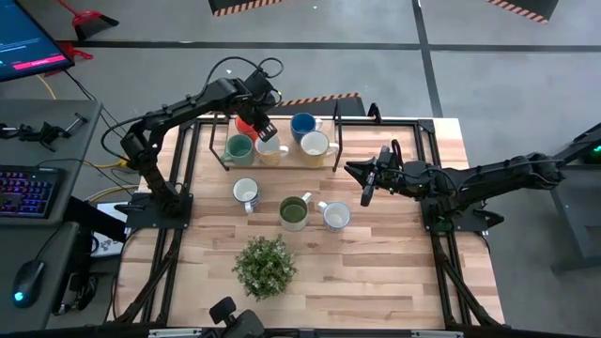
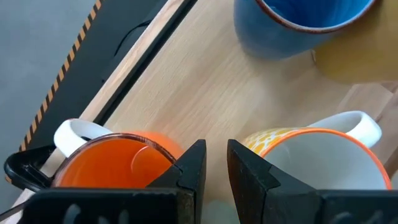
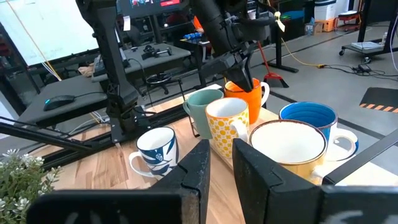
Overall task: Place coffee mugs
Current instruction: Adjust the colored mugs on the shelf
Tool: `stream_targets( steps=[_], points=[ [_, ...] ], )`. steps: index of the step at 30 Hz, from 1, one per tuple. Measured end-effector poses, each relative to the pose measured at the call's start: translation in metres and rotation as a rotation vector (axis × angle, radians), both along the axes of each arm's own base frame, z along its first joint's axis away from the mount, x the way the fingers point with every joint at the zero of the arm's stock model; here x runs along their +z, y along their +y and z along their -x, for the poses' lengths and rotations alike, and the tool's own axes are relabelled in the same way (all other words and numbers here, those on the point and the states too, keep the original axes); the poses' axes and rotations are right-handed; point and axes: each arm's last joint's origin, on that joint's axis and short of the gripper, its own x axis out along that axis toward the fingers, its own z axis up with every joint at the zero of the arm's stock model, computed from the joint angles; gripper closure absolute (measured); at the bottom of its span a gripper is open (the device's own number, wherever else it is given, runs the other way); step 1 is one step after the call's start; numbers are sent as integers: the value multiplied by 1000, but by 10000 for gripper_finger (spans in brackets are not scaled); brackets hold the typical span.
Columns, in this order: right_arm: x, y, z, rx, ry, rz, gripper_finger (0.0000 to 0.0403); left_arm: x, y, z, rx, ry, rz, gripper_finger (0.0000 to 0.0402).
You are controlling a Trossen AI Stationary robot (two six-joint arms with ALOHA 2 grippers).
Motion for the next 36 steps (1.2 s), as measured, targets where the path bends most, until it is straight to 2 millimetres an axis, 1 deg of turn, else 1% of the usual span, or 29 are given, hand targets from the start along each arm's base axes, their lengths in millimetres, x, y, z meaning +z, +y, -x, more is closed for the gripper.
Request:
stream_targets(
  steps=[13,18,22,24,30,36],
  points=[
    [0,0,0,0,0,0,347,1,-1,-2,-29,-4,-15,348],
    [0,0,0,0,0,0,347,1,-1,-3,23,-20,2,349],
    [0,0,0,0,1,2,347,0,-5,-6,-33,-7,-12,349],
    [0,0,0,0,1,2,347,-2,-6,-8,-24,-4,-7,349],
    [0,0,0,0,0,1,347,-18,0,-14,3,29,28,349],
    [0,0,0,0,1,0,347,-16,3,-17,5,10,-10,349]
  ],
)
